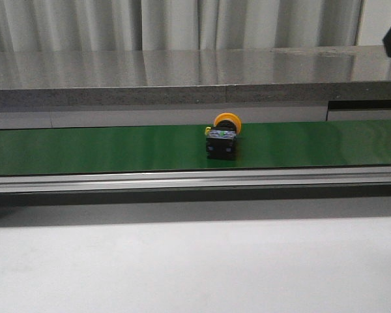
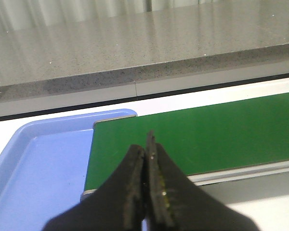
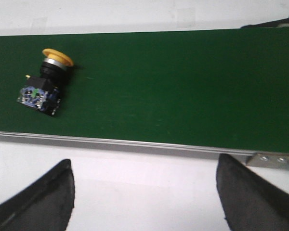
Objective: Move button from left to right
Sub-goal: 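Lower the right gripper onto the button on the belt and grasp it, then lift the button with the right gripper and carry it over the green tray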
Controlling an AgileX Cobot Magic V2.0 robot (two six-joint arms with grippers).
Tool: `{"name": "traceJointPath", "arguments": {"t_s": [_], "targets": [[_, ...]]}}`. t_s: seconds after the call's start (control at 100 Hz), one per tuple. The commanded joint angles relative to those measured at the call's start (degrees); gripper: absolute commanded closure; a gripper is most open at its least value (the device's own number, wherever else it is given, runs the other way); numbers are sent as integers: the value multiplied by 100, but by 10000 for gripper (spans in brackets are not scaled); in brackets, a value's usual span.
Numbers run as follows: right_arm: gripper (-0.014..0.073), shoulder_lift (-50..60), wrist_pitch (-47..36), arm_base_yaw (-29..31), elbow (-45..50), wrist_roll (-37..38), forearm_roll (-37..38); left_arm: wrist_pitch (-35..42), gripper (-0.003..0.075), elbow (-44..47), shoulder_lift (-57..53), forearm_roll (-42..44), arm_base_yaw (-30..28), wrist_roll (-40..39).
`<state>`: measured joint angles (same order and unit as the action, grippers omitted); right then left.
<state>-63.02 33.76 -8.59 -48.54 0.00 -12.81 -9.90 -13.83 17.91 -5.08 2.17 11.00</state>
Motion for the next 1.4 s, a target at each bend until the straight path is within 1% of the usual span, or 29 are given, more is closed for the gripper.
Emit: {"name": "traceJointPath", "arguments": {"t_s": [0.0,0.31,0.49,0.73,0.92,0.97,1.04,1.11,1.16,1.23,1.28,1.39], "targets": [[-9,-287,-347,-198,-408,0,-96,445,739,-168,39,-16,34,-9],[-9,-1907,-371,-707,-1413,0,-96,445,739,-168,39,-16,34,-9],[-9,-2563,-371,-913,-1927,0,-91,445,739,-168,39,-16,34,-9],[-9,-3273,-383,-935,-2397,0,93,445,739,-168,39,-16,34,-9],[-1,-3702,-360,-908,-2527,0,297,445,739,-168,39,-16,34,-9],[25,-3768,-353,-908,-2527,0,326,445,739,-168,39,-16,34,-9],[93,-3794,-308,-908,-2527,0,326,445,739,-168,39,-16,34,-9],[196,-3781,-282,-908,-2527,0,326,445,739,-168,39,-16,34,-9],[293,-3759,-276,-908,-2527,0,326,445,739,-168,39,-16,34,-9],[389,-3704,-241,-908,-2528,0,333,445,739,-168,39,-16,34,-9],[418,-3639,-206,-908,-2539,0,339,445,739,-168,39,-16,34,-9],[420,-3392,-190,-894,-2539,0,466,445,739,-168,39,-16,34,-9]]}}
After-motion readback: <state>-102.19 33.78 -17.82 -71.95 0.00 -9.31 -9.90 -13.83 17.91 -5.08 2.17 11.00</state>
